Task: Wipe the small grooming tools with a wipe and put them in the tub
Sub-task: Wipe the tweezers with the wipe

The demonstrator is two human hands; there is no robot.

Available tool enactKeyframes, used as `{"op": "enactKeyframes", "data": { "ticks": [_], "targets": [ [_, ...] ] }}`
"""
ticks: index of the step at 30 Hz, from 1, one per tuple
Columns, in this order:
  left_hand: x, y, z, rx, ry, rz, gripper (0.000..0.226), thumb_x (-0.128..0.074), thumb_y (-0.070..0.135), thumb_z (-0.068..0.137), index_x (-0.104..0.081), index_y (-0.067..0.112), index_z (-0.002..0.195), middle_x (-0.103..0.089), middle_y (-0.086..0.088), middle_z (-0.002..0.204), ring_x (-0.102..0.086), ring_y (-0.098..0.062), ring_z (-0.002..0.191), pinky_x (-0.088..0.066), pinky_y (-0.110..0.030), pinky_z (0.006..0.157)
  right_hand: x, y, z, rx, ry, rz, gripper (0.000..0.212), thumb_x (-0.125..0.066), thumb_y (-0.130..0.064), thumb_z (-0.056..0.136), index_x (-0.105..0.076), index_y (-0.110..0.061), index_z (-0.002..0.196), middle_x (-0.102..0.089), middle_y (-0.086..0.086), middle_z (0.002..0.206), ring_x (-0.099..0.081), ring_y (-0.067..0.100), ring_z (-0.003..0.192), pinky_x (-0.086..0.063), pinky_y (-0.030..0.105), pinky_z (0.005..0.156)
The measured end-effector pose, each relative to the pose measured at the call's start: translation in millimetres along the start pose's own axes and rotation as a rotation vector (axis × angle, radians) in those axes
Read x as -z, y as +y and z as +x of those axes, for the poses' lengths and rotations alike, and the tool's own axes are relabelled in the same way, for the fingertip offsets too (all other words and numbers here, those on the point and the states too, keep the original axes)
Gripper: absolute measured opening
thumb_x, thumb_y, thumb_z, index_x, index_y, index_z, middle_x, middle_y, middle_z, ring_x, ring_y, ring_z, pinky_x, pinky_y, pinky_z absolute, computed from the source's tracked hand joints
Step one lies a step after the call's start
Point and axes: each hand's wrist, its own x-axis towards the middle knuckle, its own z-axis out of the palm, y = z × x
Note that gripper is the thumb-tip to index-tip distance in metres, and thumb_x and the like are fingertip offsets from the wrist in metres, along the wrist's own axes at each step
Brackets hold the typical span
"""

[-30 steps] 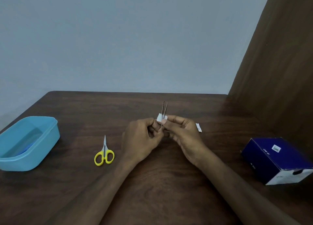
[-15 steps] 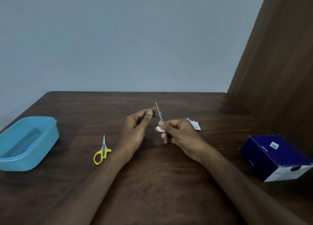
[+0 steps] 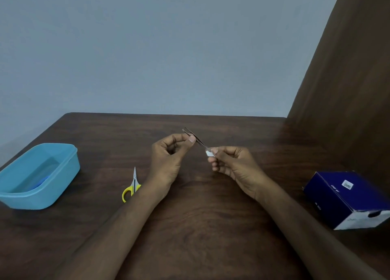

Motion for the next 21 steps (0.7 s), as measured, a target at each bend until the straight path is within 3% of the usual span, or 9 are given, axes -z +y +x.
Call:
{"op": "enactKeyframes", "data": {
  "ticks": [3,6,9,15,18,21],
  "targets": [
    [0,-3,0,-0.018,0.022,0.026,0.002,-0.084,0.014,0.09,-0.082,0.015,0.09,-0.082,-0.001,0.088,-0.072,-0.005,0.084,-0.055,-0.013,0.08,7,5,4,0.252,0.166,-0.332,0.012,-0.07,-0.016,0.102,-0.081,-0.016,0.106,-0.083,0.001,0.09,-0.075,0.01,0.08,-0.061,0.033,0.08],
    [-1,-5,0,-0.035,0.002,0.063,0.003,-0.084,0.012,0.089,-0.083,0.012,0.092,-0.084,-0.002,0.09,-0.074,-0.004,0.085,-0.055,-0.013,0.079,6,5,-4,0.545,0.277,-0.75,0.013,-0.075,-0.025,0.099,-0.084,-0.024,0.108,-0.08,-0.019,0.099,-0.075,-0.005,0.088,-0.062,0.026,0.081],
    [-1,-7,1,-0.055,-0.039,0.139,0.003,-0.084,0.015,0.09,-0.083,0.014,0.092,-0.084,-0.002,0.088,-0.076,-0.006,0.083,-0.054,-0.014,0.074,-4,4,-13,0.707,0.257,-0.828,0.015,-0.076,-0.024,0.098,-0.084,-0.024,0.111,-0.081,-0.014,0.103,-0.074,-0.001,0.092,-0.06,0.025,0.08],
    [-2,-9,-2,-0.143,-0.001,0.355,0.007,-0.088,0.024,0.088,-0.082,0.026,0.084,-0.081,0.009,0.079,-0.076,-0.013,0.073,-0.055,-0.024,0.064,-12,7,-16,0.711,0.227,-0.846,0.017,-0.076,-0.022,0.097,-0.084,-0.027,0.111,-0.082,-0.013,0.103,-0.074,0.0,0.093,-0.057,0.03,0.085],
    [-5,-3,-13,-0.285,-0.02,0.554,0.008,-0.086,0.029,0.09,-0.081,0.026,0.083,-0.077,0.015,0.074,-0.071,-0.004,0.07,-0.048,-0.011,0.061,-16,8,-15,0.654,0.228,-0.743,0.019,-0.075,-0.024,0.099,-0.083,-0.026,0.116,-0.08,-0.014,0.113,-0.073,-0.002,0.106,-0.061,0.034,0.09],
    [-6,-2,-19,-0.387,-0.043,0.716,0.015,-0.079,0.041,0.094,-0.076,0.03,0.084,-0.072,0.018,0.075,-0.07,-0.001,0.073,-0.047,-0.015,0.061,-21,7,-15,0.614,0.243,-0.638,0.02,-0.074,-0.024,0.1,-0.082,-0.027,0.118,-0.079,-0.015,0.114,-0.073,-0.003,0.109,-0.063,0.038,0.092]
  ]
}}
